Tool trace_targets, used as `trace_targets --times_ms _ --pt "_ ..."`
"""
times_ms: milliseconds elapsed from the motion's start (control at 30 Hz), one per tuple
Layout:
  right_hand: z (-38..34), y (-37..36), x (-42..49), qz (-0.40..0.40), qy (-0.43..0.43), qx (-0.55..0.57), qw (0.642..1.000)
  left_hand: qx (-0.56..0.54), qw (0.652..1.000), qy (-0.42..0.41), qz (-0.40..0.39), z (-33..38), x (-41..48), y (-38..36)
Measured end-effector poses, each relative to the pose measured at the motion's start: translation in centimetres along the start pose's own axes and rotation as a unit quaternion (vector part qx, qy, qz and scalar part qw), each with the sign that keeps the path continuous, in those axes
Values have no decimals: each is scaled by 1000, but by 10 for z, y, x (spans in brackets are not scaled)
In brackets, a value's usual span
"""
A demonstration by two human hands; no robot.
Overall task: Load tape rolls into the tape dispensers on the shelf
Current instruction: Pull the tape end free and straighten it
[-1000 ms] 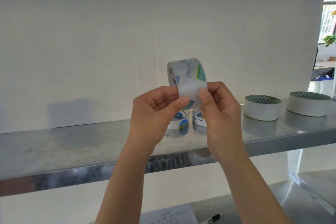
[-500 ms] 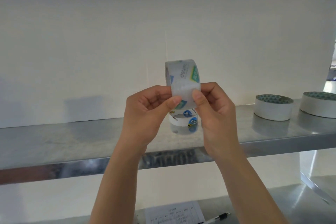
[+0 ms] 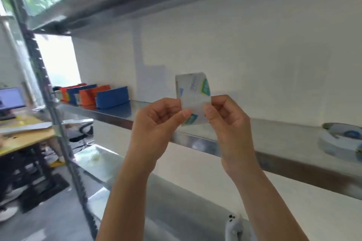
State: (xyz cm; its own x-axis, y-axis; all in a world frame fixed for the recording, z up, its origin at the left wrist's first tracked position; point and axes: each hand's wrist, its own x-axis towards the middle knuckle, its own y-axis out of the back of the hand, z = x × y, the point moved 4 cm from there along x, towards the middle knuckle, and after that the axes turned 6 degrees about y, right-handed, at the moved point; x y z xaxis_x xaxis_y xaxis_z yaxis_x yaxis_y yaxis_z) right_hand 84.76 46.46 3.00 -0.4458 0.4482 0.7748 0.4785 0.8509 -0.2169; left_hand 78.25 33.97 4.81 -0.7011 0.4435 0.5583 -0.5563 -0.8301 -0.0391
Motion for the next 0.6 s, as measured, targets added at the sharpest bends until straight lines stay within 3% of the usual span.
trace_targets --times_ms 300,600 --pt "22 -141 -30 -124 -51 127 983 107 979 11 172 30 -54 136" --pt "24 -205 -52 -184 -72 204 959 142 958 25 247 44 -87 191"
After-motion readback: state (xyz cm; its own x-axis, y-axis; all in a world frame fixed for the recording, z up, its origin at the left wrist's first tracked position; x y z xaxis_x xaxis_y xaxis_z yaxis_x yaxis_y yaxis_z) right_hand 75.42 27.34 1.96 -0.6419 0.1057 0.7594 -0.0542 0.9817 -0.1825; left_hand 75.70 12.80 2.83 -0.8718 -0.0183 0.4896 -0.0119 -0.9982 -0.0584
